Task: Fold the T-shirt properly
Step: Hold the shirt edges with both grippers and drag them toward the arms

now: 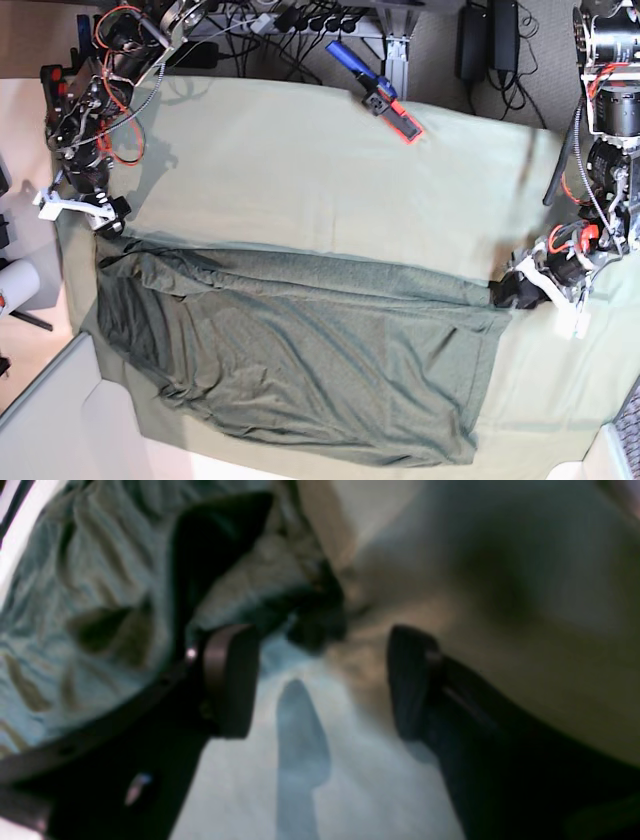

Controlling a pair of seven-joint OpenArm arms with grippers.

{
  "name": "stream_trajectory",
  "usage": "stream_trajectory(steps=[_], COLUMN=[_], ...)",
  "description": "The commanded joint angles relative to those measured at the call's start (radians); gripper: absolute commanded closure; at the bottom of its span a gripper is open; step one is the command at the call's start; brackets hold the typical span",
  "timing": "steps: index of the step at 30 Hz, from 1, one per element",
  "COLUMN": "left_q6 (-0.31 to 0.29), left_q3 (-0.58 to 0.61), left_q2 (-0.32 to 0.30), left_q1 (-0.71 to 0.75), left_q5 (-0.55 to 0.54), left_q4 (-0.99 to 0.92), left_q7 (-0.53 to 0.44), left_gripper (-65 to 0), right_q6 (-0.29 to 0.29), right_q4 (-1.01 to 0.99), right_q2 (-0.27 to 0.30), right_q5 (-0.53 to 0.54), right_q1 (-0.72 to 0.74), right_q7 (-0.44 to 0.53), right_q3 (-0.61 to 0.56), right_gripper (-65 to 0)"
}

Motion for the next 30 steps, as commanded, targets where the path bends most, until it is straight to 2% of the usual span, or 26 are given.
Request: stream_trajectory(steps=[1,7,18,22,30], left_q6=[-0.004,-0.005,-0.009,-0.039,-0.039], left_q3=[-0.002,-0.002,-0.002,-0.002,0.018], left_q2=[0.000,0.014,0.014,0.015,0.024], left_q1=[-0.035,-0.096,-0.096,-0.096,-0.096], left_q5=[-0.013,0.001,-0.011,-0.032,-0.032], left_q4=[-0.011,-0.153,-0.156,-0.156,-0.156], left_q7=[-0.023,-0.039,-0.037,-0.034,-0.030], left_gripper=[-34.2,-34.2,-34.2,-34.2,-34.2], right_q6=[0.004,0.004,0.008,0.012,0.023], right_q4=[-0.002,-0.071,-0.097,-0.097,-0.108], right_q2=[0.013,0.012,0.012,0.012,0.012], right_q5=[0.006,0.002,0.021,0.026,0.025], right_q1=[0.029,0.095,0.146,0.149,0.190], right_q7=[0.013,0.032,0.031,0.031,0.037], right_q3=[0.000,0.000,-0.001,-0.001,-0.002], right_gripper=[-40.3,-40.3,-40.3,-40.3,-40.3])
